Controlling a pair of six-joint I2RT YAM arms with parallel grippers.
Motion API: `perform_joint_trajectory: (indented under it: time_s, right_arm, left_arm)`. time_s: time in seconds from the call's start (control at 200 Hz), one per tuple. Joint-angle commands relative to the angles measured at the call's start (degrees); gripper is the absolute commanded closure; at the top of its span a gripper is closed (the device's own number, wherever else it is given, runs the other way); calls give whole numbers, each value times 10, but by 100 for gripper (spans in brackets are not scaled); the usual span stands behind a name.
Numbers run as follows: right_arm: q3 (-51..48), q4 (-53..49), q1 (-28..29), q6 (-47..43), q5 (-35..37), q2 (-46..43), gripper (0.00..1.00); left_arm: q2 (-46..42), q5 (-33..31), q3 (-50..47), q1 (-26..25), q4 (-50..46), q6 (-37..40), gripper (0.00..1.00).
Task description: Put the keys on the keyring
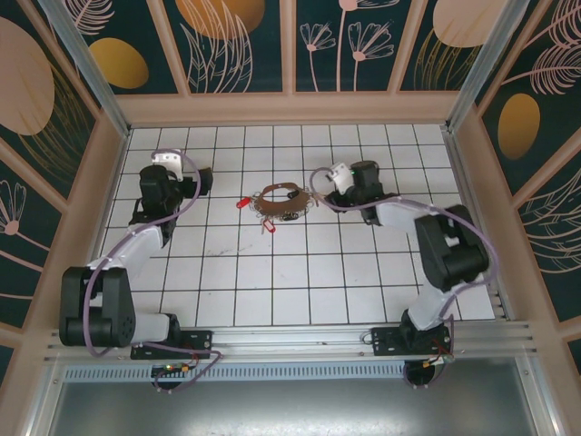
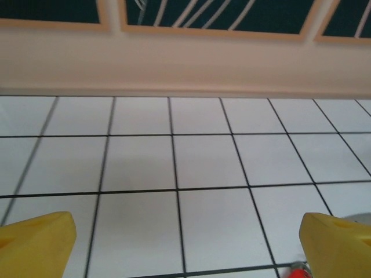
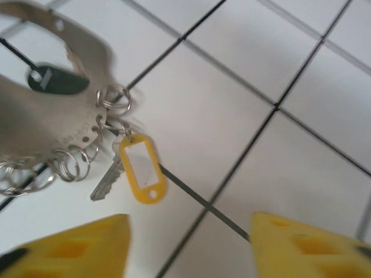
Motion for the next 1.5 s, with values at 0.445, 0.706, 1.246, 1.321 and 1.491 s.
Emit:
perform_joint_trajectory:
  time_s: [0.445, 0.706, 1.246, 1.321, 1.491]
  right_arm:
    - [-316, 429, -216, 266, 21, -371, 1]
    - [-418, 635, -212, 244, 116, -221, 1]
    - [-322, 574, -160, 244, 120, -138, 1]
    - [-329, 481, -169, 224, 115, -227, 1]
    - [-412, 492, -259, 251, 42, -276, 1]
  left_arm:
    - [-194, -142, -208, 3, 204, 8, 1]
    - [-44, -174, -241, 3, 376, -6, 1]
    - [-34, -174, -201, 3, 285, 39, 1]
    - [-54, -182, -236, 4, 291, 34, 1]
    - [12, -152, -275, 5, 436, 7, 1]
